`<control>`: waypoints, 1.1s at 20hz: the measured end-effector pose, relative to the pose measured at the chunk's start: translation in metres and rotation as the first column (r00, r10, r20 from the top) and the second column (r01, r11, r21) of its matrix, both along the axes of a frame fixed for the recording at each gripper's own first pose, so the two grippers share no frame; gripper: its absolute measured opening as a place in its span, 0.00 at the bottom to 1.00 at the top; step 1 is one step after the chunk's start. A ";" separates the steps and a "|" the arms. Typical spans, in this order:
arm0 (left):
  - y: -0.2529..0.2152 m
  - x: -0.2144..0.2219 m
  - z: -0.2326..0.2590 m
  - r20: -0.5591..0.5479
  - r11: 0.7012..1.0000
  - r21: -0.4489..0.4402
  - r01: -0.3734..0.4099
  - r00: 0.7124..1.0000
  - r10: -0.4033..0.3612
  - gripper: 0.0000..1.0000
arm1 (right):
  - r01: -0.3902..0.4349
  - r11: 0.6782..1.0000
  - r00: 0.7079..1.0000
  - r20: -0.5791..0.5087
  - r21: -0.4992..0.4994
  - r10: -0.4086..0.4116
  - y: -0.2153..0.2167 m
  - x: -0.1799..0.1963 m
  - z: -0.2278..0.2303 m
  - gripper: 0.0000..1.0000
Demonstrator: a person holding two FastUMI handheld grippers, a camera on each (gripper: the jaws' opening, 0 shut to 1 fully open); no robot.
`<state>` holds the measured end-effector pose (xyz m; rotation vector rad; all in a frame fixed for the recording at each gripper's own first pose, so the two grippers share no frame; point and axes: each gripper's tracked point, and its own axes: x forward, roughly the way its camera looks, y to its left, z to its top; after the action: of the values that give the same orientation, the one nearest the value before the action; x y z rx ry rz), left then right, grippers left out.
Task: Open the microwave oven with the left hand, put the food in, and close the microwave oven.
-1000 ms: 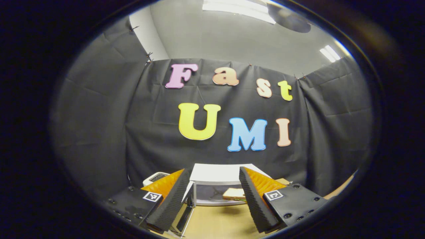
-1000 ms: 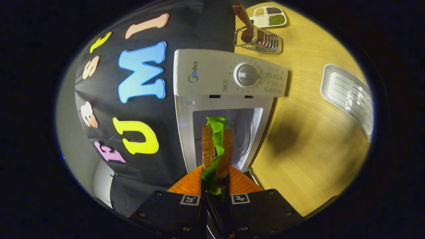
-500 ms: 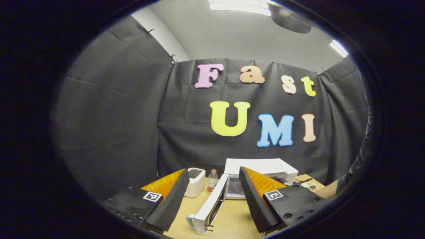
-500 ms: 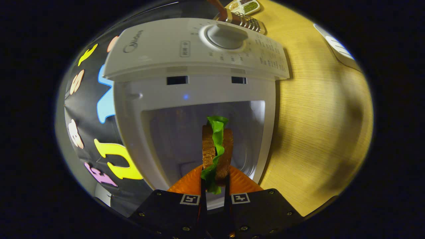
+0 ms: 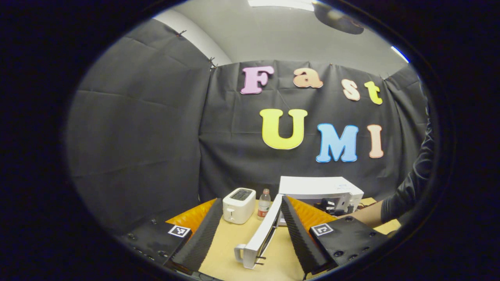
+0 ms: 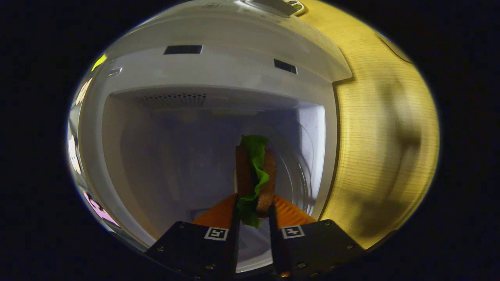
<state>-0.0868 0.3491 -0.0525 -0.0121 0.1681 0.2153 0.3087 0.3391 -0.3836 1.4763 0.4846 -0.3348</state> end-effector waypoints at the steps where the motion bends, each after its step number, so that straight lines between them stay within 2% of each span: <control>1: -0.004 0.006 0.000 0.004 1.000 0.001 0.013 1.000 -0.013 0.95 | -0.039 0.999 0.999 -0.027 -0.019 0.038 0.000 -0.006 -0.004 0.40; 2: -0.011 0.013 0.001 0.009 0.999 -0.001 0.033 0.999 -0.033 0.96 | -0.073 0.997 0.996 -0.051 -0.036 0.071 0.000 -0.012 -0.008 0.55; 3: -0.017 0.019 0.002 0.015 0.999 -0.003 0.054 0.998 -0.054 0.96 | -0.095 0.995 0.995 -0.044 -0.033 0.094 0.001 -0.018 -0.004 0.63; 4: -0.024 0.026 0.004 0.023 0.997 -0.007 0.078 0.997 -0.078 0.96 | -0.125 0.991 0.992 -0.042 -0.037 0.123 0.000 -0.026 0.002 0.87; 6: -0.040 0.041 0.003 0.037 0.992 -0.017 0.128 0.991 -0.127 0.96 | -0.171 0.977 0.985 -0.005 -0.127 0.172 -0.012 -0.044 0.018 0.98; 9: -0.064 0.059 0.000 0.052 0.980 -0.035 0.196 0.980 -0.195 0.97 | -0.323 0.919 0.942 0.016 -0.228 0.335 -0.016 -0.087 0.038 0.98; 12: -0.087 0.073 -0.002 0.061 0.969 -0.048 0.244 0.969 -0.241 0.96 | -0.388 0.835 0.903 0.022 -0.391 0.430 -0.052 -0.125 0.067 0.98; 14: -0.097 0.078 -0.007 0.063 0.966 -0.050 0.255 0.966 -0.252 0.96 | -0.416 0.735 0.862 0.026 -0.536 0.507 -0.076 -0.150 0.095 0.98; 16: -0.109 0.082 -0.015 0.060 0.964 -0.063 0.258 0.965 -0.254 0.96 | -0.393 0.634 0.826 0.047 -0.666 0.561 -0.102 -0.172 0.135 0.98; 19: -0.129 0.082 -0.021 0.074 0.961 -0.087 0.263 0.963 -0.257 0.98 | -0.279 0.474 0.801 0.070 -0.835 0.594 -0.143 -0.203 0.195 0.98; 20: -0.138 0.083 -0.018 0.101 0.957 -0.092 0.273 0.959 -0.264 0.96 | -0.232 0.403 0.793 0.068 -0.885 0.605 -0.155 -0.213 0.215 0.98; 22: -0.152 0.082 -0.022 0.108 0.952 -0.119 0.283 0.957 -0.271 0.96 | -0.139 0.273 0.794 0.058 -0.952 0.605 -0.178 -0.236 0.247 0.98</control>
<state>-0.0050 0.1974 -0.0747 -0.1304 0.0920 -0.0777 0.0726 0.1609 -0.1362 0.2057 0.1945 0.1478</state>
